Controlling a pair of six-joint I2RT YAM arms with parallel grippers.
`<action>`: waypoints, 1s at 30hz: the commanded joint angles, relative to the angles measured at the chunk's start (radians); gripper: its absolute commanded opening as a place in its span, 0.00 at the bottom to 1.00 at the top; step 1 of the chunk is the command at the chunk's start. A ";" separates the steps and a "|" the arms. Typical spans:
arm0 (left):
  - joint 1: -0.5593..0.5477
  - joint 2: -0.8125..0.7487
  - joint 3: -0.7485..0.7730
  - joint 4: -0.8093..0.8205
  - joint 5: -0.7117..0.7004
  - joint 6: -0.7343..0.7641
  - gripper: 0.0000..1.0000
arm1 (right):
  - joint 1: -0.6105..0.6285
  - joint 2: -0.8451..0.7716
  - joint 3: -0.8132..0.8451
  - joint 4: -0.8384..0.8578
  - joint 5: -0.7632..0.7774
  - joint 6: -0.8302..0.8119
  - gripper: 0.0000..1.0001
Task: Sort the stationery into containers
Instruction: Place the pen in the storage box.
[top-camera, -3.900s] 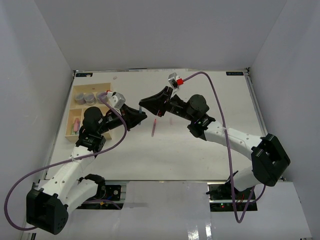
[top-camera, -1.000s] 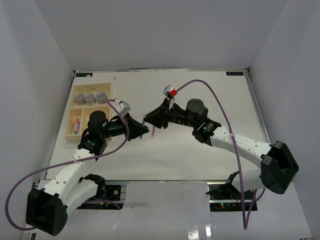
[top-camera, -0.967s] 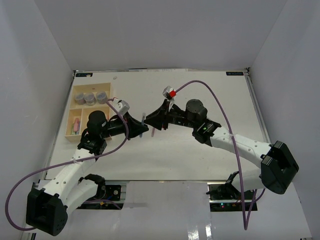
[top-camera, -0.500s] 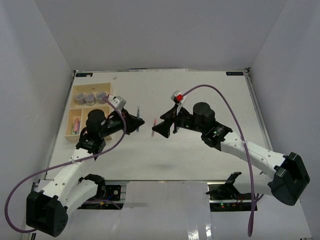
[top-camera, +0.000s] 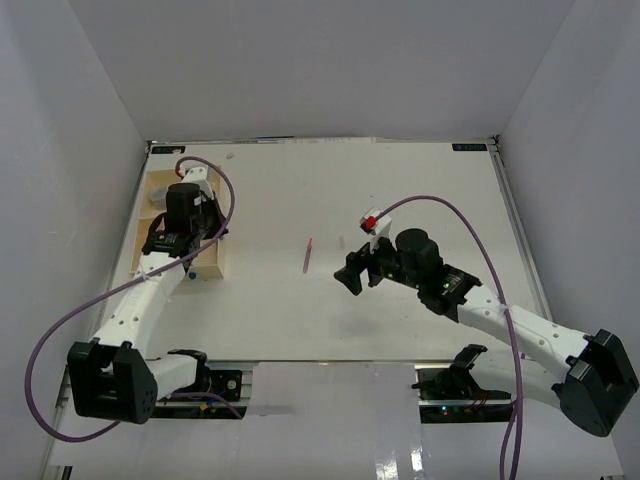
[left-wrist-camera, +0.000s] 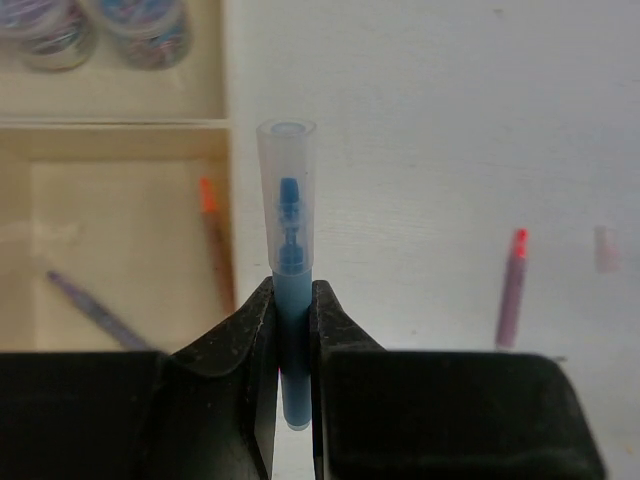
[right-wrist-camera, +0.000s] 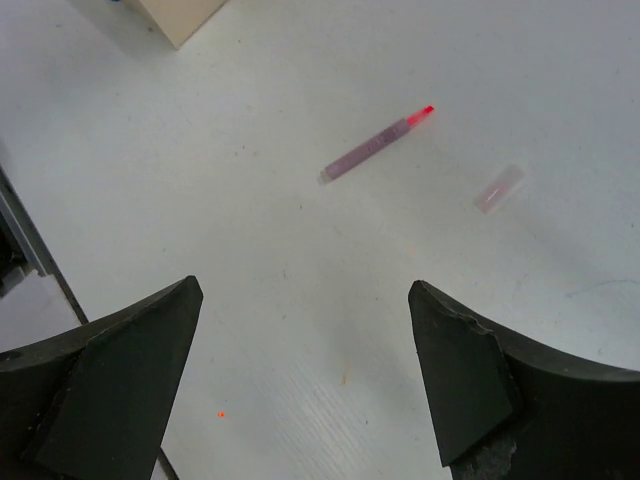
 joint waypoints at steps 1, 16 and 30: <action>0.083 0.043 0.061 -0.099 -0.150 0.072 0.00 | -0.006 -0.040 -0.034 -0.012 0.028 -0.035 0.90; 0.229 0.326 0.118 -0.064 -0.087 0.149 0.36 | -0.007 -0.086 -0.117 -0.030 0.023 -0.093 0.90; 0.232 0.199 0.138 -0.079 0.117 0.057 0.68 | -0.007 0.008 -0.037 -0.112 0.117 -0.029 0.92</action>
